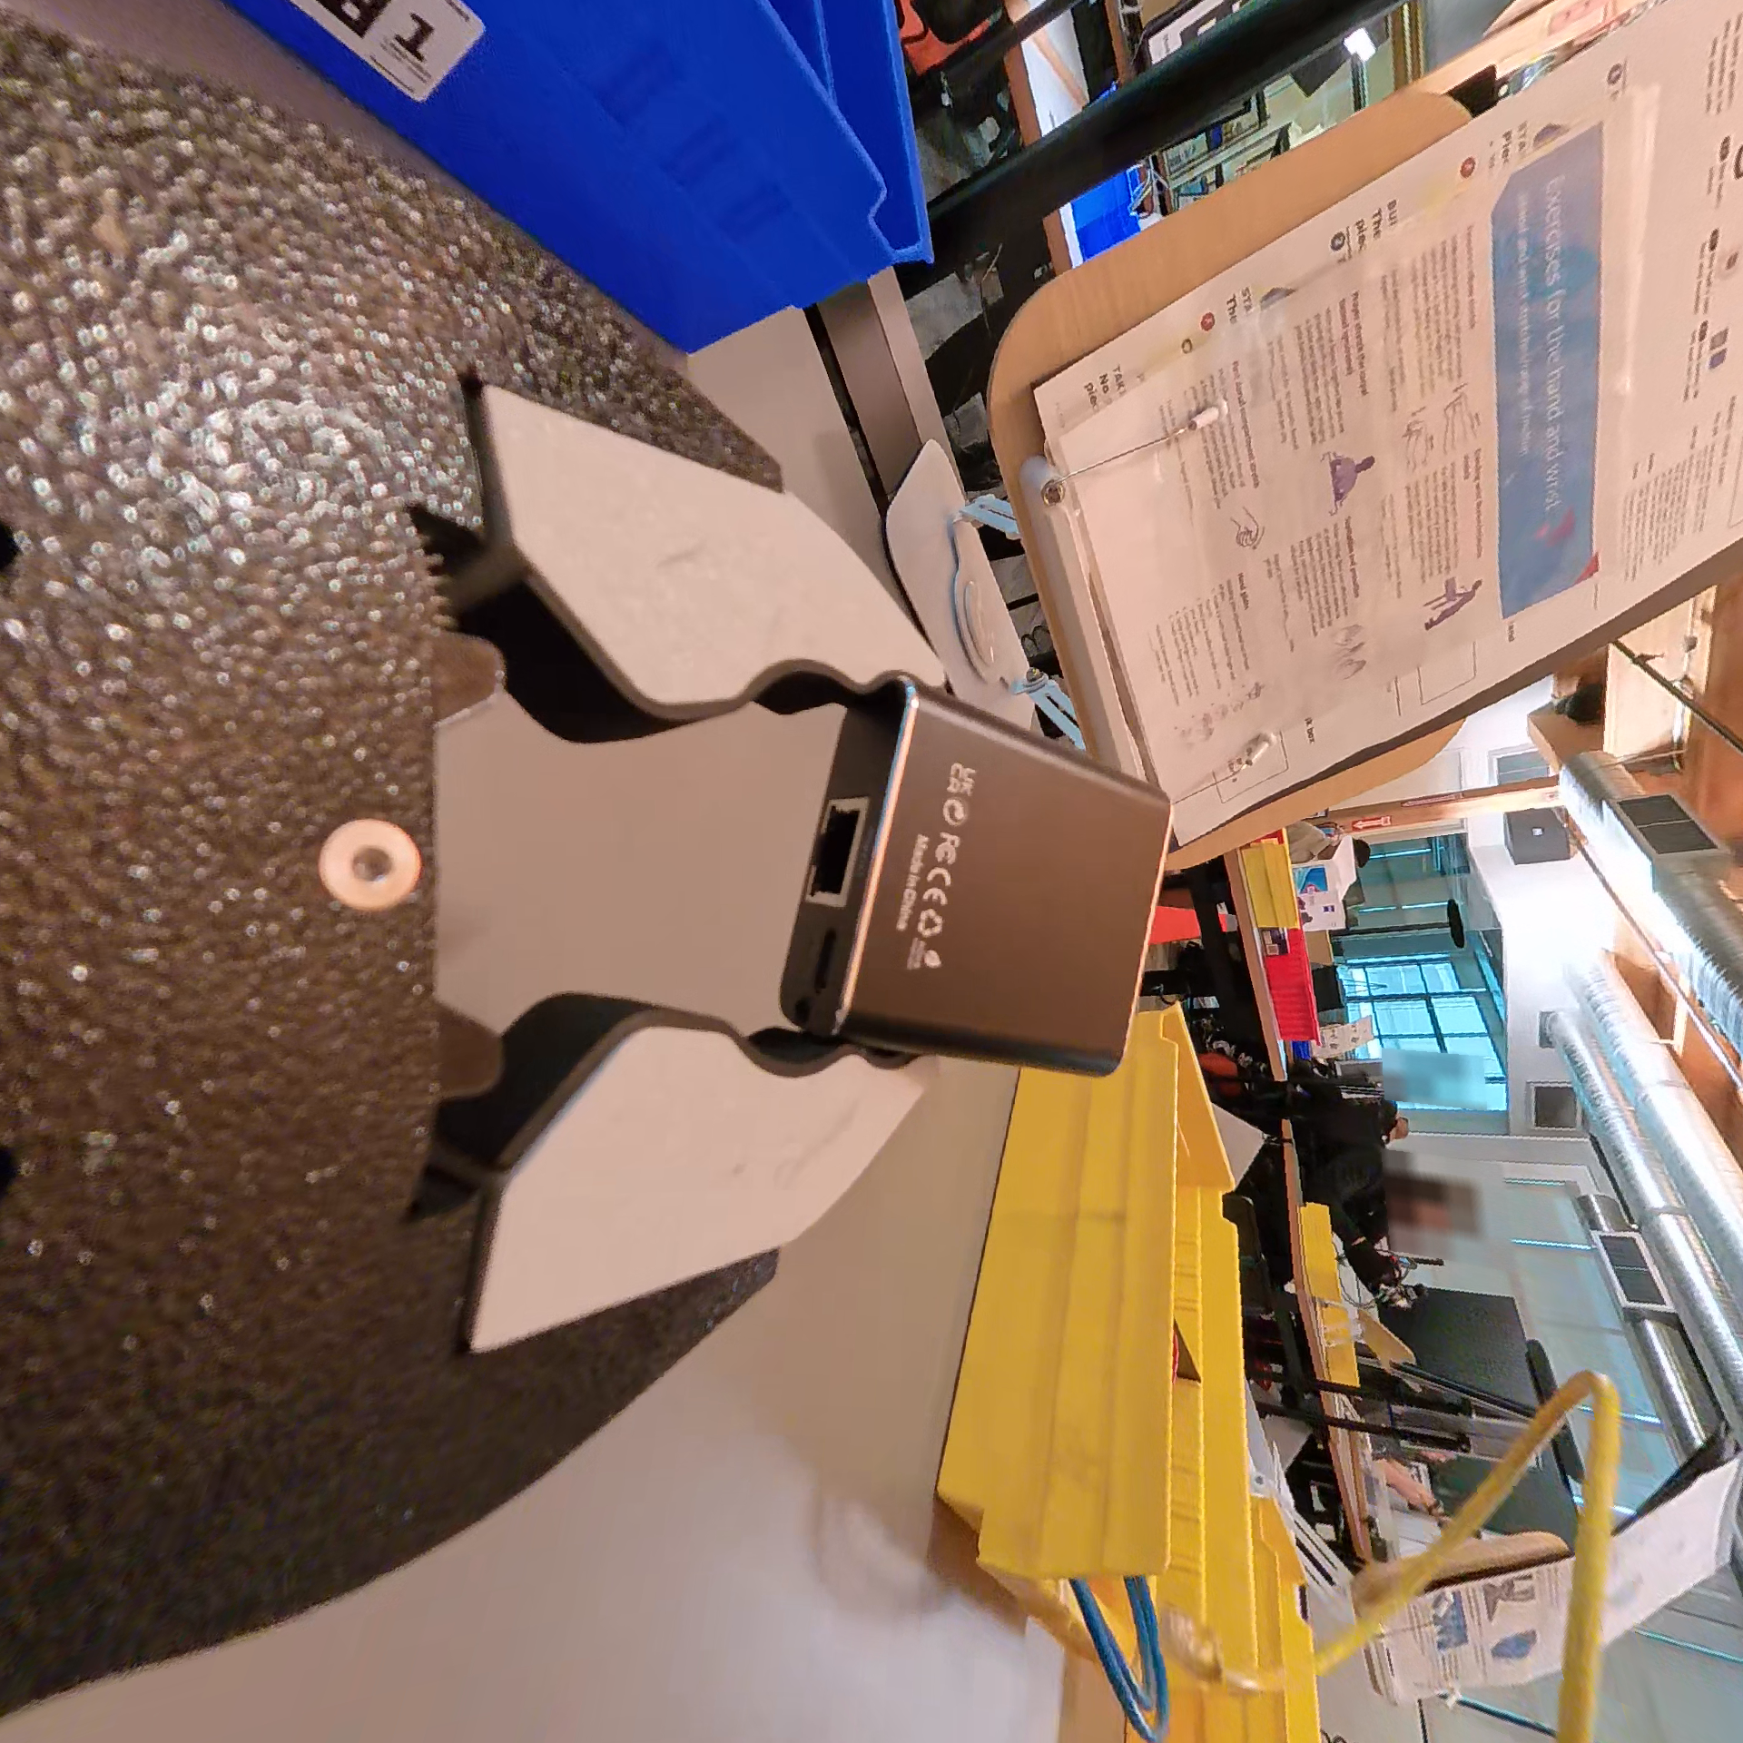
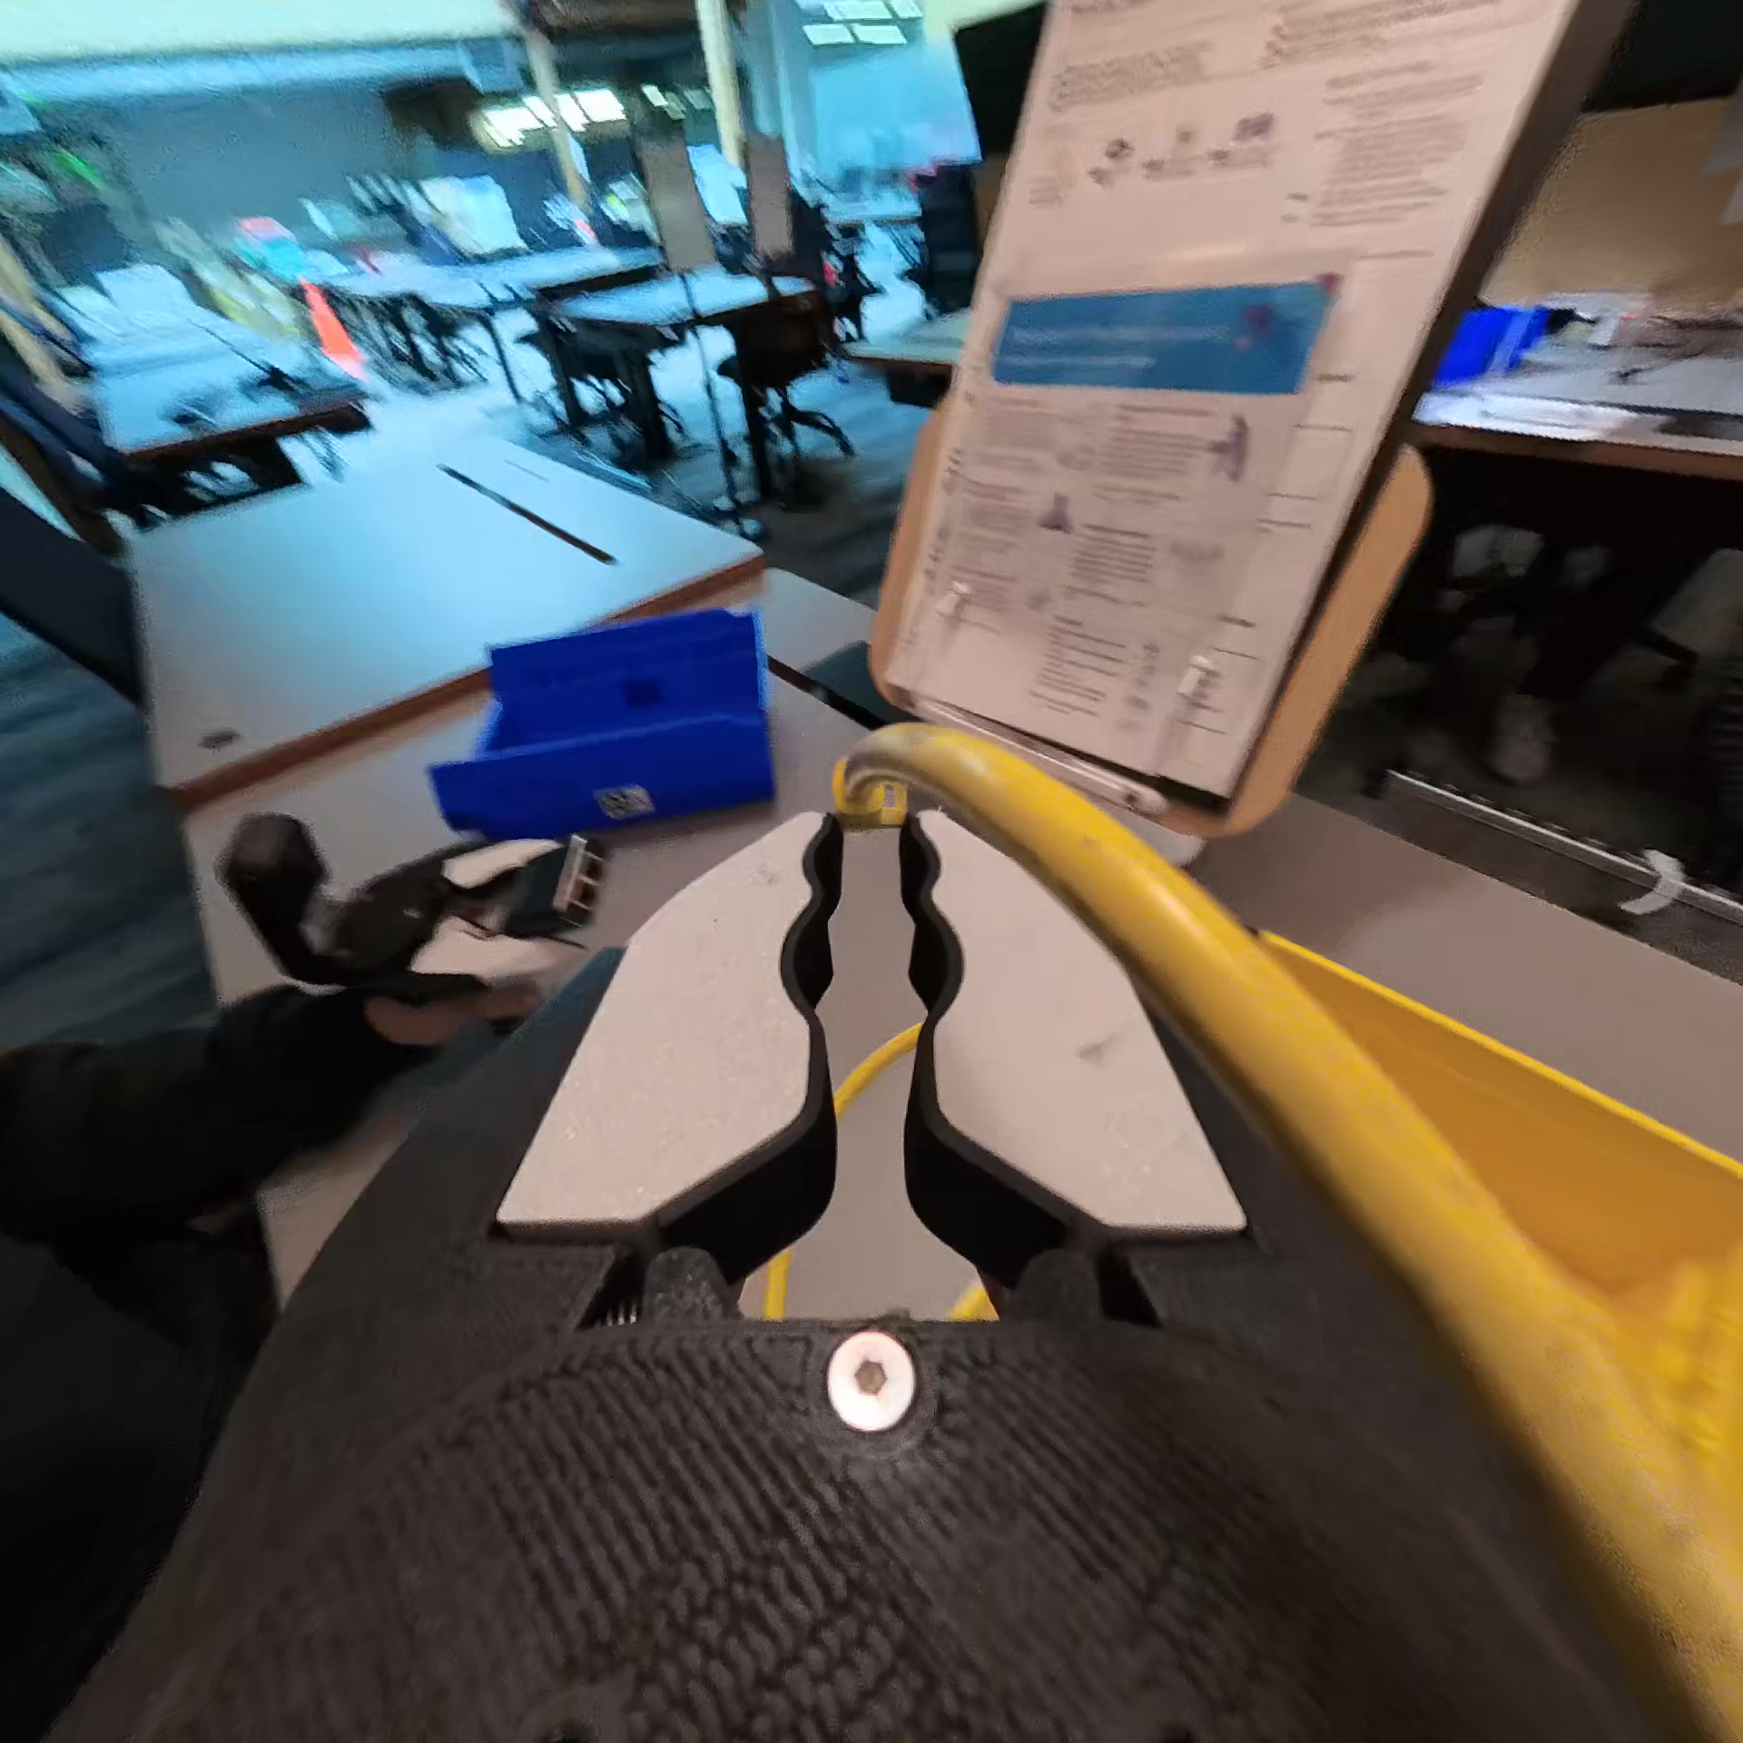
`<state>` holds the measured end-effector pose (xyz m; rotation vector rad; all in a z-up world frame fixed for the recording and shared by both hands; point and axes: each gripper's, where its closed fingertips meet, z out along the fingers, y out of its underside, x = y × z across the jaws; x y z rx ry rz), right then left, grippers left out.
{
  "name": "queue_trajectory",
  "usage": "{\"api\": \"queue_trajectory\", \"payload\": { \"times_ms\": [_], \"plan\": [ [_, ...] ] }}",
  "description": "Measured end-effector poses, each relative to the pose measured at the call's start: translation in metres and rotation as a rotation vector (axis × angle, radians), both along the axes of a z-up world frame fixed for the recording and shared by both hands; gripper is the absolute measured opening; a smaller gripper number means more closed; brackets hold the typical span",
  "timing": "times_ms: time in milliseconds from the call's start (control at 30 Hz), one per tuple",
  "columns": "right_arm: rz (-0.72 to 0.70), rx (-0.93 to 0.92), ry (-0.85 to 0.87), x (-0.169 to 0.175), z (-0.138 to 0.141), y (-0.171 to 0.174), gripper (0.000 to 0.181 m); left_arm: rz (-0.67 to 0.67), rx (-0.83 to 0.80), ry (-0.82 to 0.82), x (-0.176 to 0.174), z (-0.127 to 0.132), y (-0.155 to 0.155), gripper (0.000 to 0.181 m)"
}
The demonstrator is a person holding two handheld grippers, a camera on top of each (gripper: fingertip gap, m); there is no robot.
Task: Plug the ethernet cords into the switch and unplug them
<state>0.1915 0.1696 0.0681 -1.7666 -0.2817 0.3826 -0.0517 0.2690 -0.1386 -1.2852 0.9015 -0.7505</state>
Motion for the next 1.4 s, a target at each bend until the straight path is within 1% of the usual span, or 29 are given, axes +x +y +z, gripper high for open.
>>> {"api": "queue_trajectory", "payload": {
  "times_ms": [67,167,233,333,400,467,533,567,600,633,667,733,800,867,933,967,1033,1100,1133,1200,1300,1333,1400],
  "plan": [
    [-0.01,-0.063,-0.013,0.02,-0.017,0.006,0.011,-0.002,0.004,0.004,0.001,0.0,-0.001,0.065],
    [-0.025,-0.17,0.008,0.045,-0.058,0.015,0.011,-0.002,0.006,0.007,0.001,-0.001,-0.001,0.065],
    [-0.017,-0.208,0.018,0.054,-0.081,0.018,0.012,-0.003,0.003,0.007,0.001,-0.001,-0.001,0.065],
    [-0.096,-0.264,-0.004,0.071,-0.113,0.024,0.012,-0.007,0.001,0.006,0.001,-0.001,-0.001,0.065],
    [-0.129,-0.33,0.012,0.077,-0.136,0.027,0.012,-0.012,0.001,0.011,0.002,-0.002,-0.002,0.065],
    [-0.099,-0.431,0.066,0.071,-0.162,0.026,0.012,-0.016,0.006,0.013,0.003,-0.002,-0.003,0.065],
    [-0.064,-0.586,0.136,0.063,-0.19,0.019,0.013,-0.023,0.003,0.017,0.003,-0.003,-0.004,0.065],
    [-0.063,-0.672,0.166,0.061,-0.203,0.014,0.021,-0.024,0.003,0.019,0.003,-0.003,-0.004,0.065],
    [-0.064,-0.746,0.183,0.06,-0.213,0.008,0.041,-0.03,0.002,0.02,0.004,-0.003,-0.005,0.065],
    [-0.066,-0.796,0.179,0.06,-0.219,0.002,0.056,-0.035,0.001,0.022,0.004,-0.004,-0.006,0.065],
    [-0.055,-0.818,0.158,0.06,-0.22,-0.003,0.061,-0.041,0.001,0.026,0.005,-0.004,-0.007,0.065],
    [-0.033,-0.817,0.125,0.06,-0.21,-0.013,0.081,-0.062,0.002,0.034,0.007,-0.005,-0.01,0.065],
    [0.026,-0.822,0.117,0.053,-0.192,-0.027,0.084,-0.092,0.006,0.043,0.01,-0.006,-0.014,0.065],
    [0.145,-0.766,0.141,0.029,-0.167,-0.036,0.089,-0.142,0.008,0.05,0.015,-0.007,-0.022,0.065],
    [0.285,-0.694,0.201,-0.011,-0.146,-0.037,0.083,-0.197,0.031,0.05,0.021,-0.006,-0.032,0.065],
    [0.355,-0.692,0.238,-0.034,-0.143,-0.037,0.082,-0.22,0.058,0.046,0.023,-0.003,-0.038,0.065],
    [0.445,-0.716,0.338,-0.081,-0.148,-0.03,0.083,-0.286,0.133,0.035,0.027,0.002,-0.054,0.065],
    [0.522,-0.794,0.41,-0.127,-0.164,-0.026,0.083,-0.318,0.238,0.033,0.029,0.007,-0.068,0.065],
    [0.574,-0.82,0.424,-0.15,-0.171,-0.025,0.087,-0.327,0.285,0.046,0.03,0.007,-0.074,0.065],
    [0.671,-0.857,0.423,-0.188,-0.185,-0.022,0.091,-0.328,0.355,0.086,0.033,0.004,-0.081,0.065],
    [0.796,-0.913,0.378,-0.233,-0.202,-0.023,0.088,-0.317,0.421,0.122,0.034,0.0,-0.084,0.065],
    [0.815,-0.918,0.361,-0.242,-0.205,-0.019,0.085,-0.314,0.43,0.121,0.033,0.001,-0.084,0.065],
    [0.81,-0.871,0.34,-0.254,-0.205,-0.006,0.056,-0.317,0.427,0.113,0.032,0.002,-0.083,0.065]
  ]
}}
